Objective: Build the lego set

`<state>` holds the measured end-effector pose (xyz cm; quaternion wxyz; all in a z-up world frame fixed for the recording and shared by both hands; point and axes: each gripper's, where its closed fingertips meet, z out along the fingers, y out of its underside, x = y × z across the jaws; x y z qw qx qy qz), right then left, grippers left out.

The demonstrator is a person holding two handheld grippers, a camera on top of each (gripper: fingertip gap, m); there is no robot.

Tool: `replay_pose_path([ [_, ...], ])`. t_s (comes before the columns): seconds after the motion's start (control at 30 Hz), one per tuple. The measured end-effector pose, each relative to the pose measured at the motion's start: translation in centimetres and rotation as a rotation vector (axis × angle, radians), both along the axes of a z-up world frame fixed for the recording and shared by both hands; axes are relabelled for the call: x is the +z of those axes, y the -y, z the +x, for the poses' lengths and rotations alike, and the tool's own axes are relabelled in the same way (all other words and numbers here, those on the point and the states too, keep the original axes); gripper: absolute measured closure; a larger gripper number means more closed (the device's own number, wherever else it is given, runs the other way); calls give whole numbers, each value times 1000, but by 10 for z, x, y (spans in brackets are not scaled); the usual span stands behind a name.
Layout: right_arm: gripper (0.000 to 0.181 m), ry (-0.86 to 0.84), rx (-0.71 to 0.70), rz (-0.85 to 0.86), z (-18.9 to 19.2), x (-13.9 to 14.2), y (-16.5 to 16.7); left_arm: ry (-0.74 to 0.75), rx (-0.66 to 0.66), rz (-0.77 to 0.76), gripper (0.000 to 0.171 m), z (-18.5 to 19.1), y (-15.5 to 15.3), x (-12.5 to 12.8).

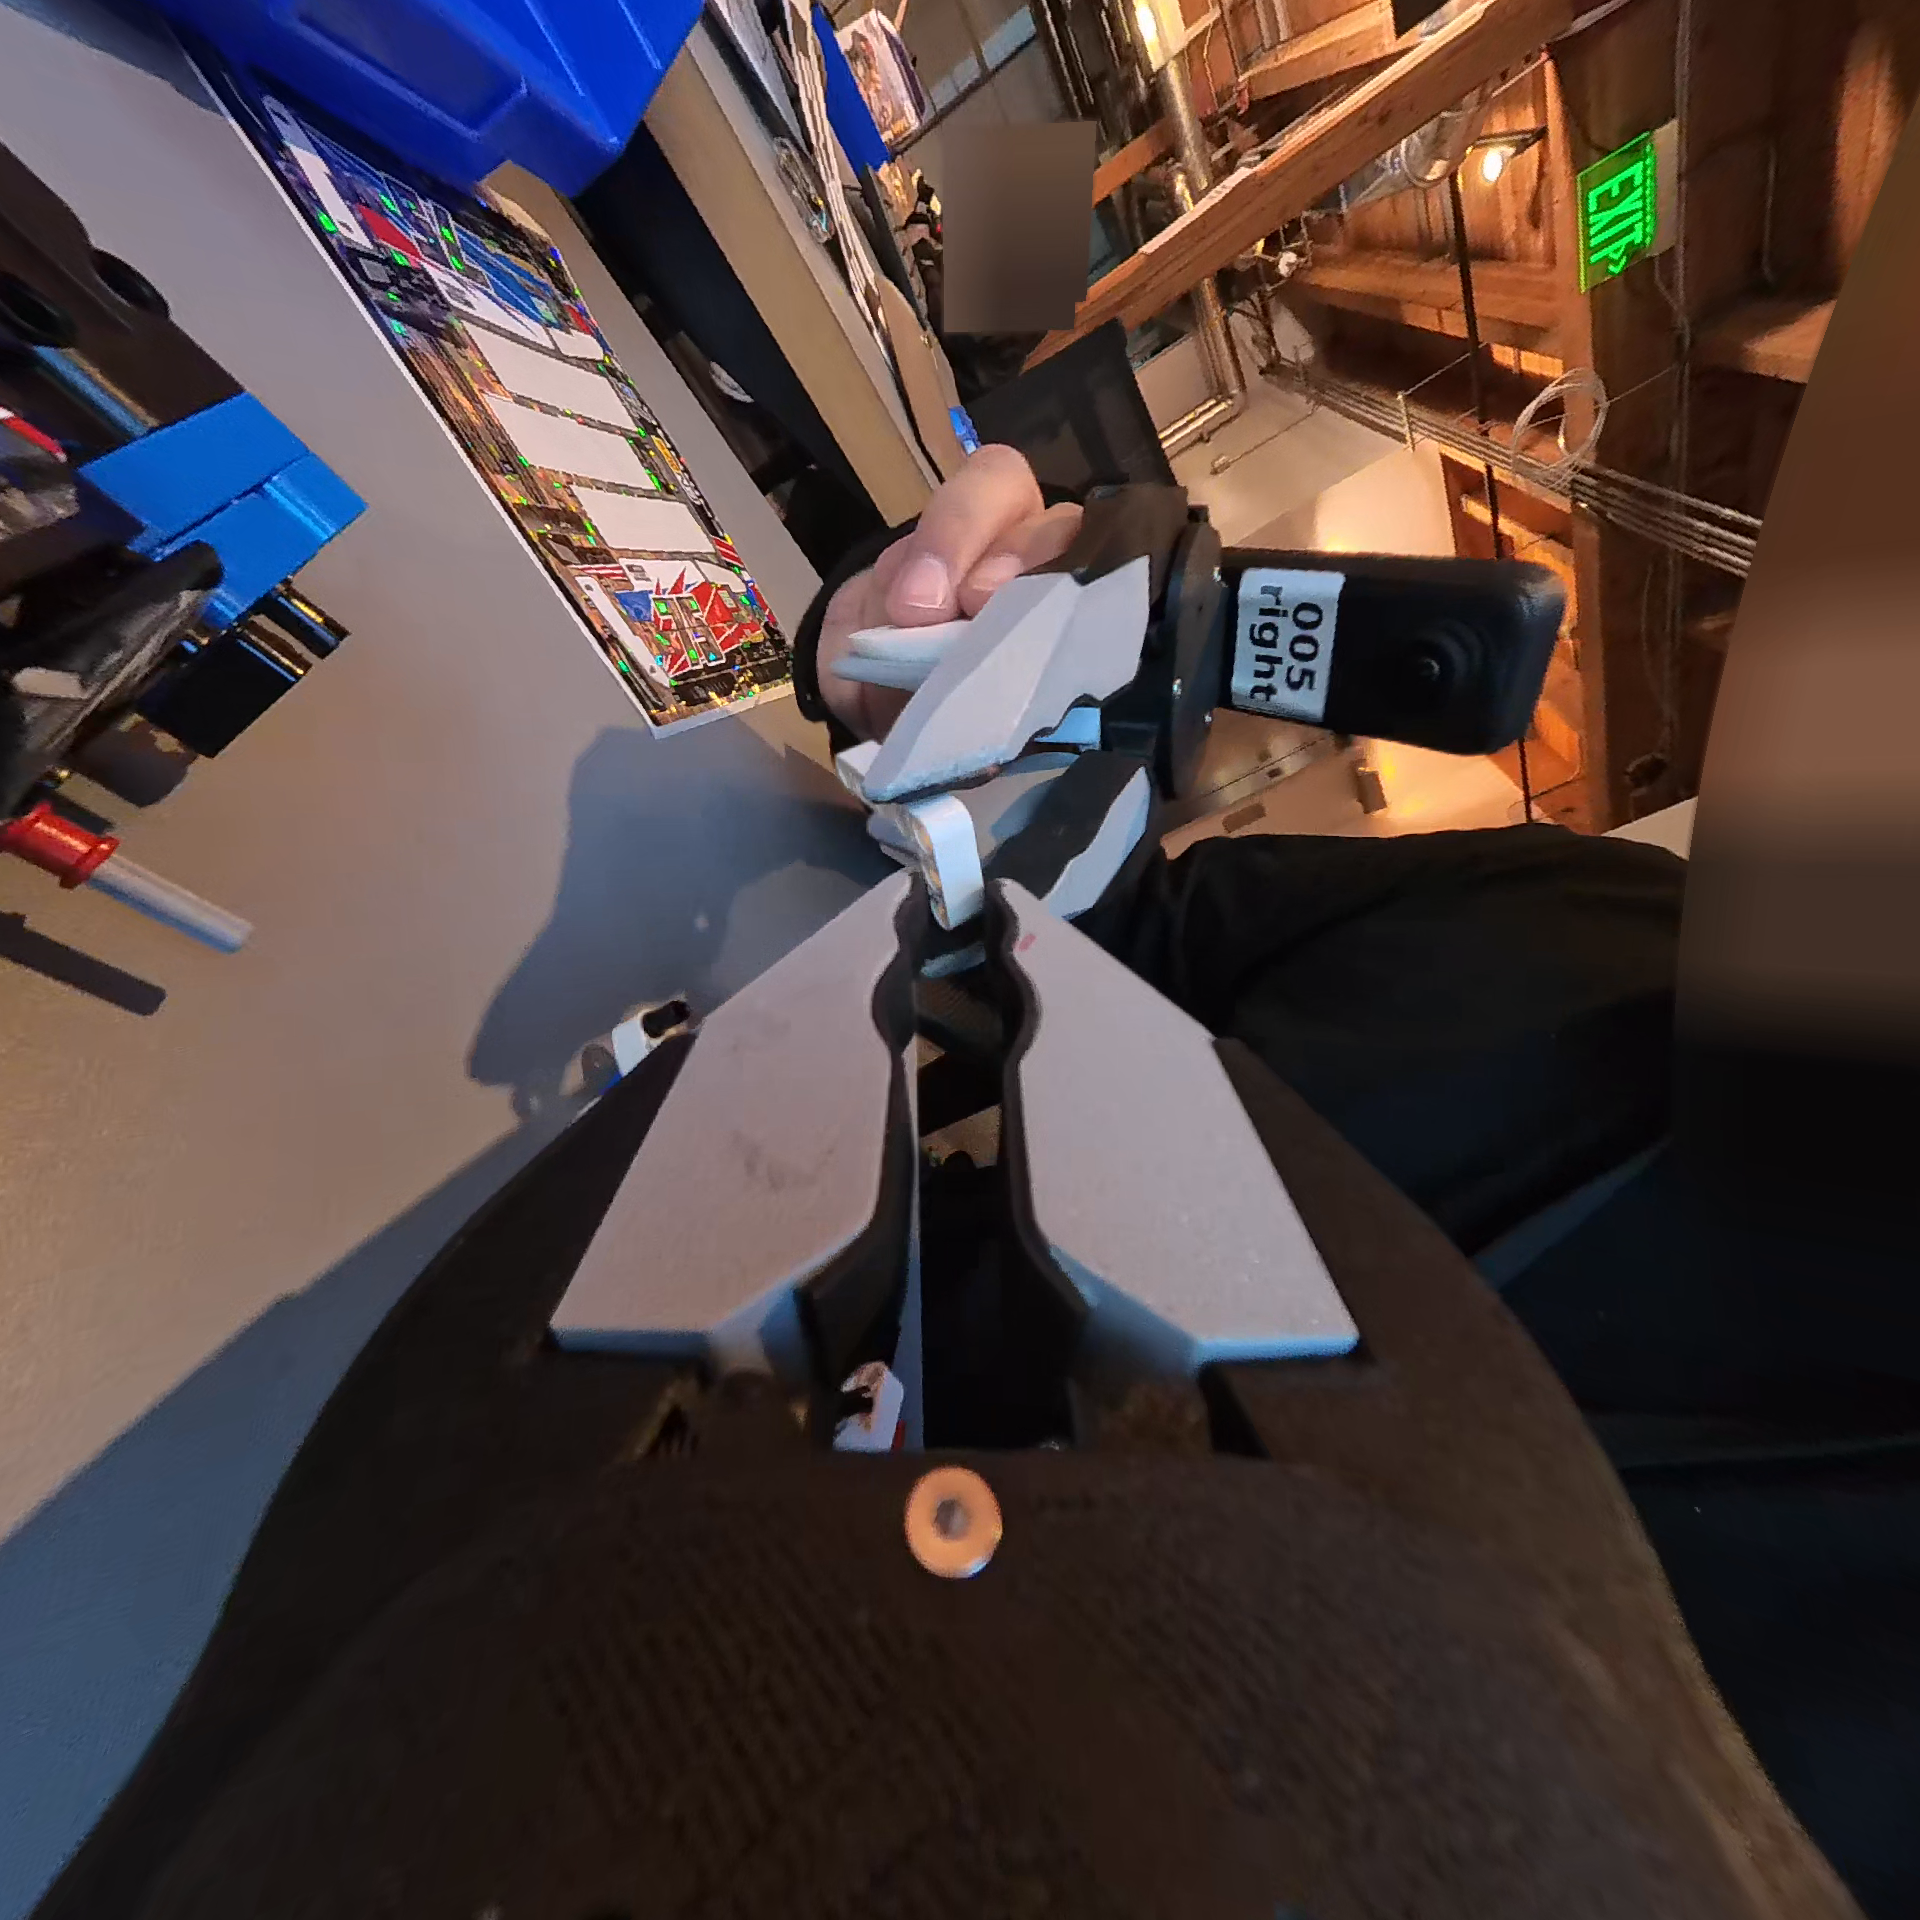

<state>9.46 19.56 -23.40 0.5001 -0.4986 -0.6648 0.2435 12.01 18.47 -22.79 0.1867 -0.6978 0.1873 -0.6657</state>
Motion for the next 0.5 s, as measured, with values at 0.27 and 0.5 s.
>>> replay_pose_path([
  [0.27,154,-113,58,-99,1,14,7,100,-38,-24,164,1,4,11],
  [0.5,153,-202,158,-164,-2,31,23,254,-167,-66,163,1,20,27],
])
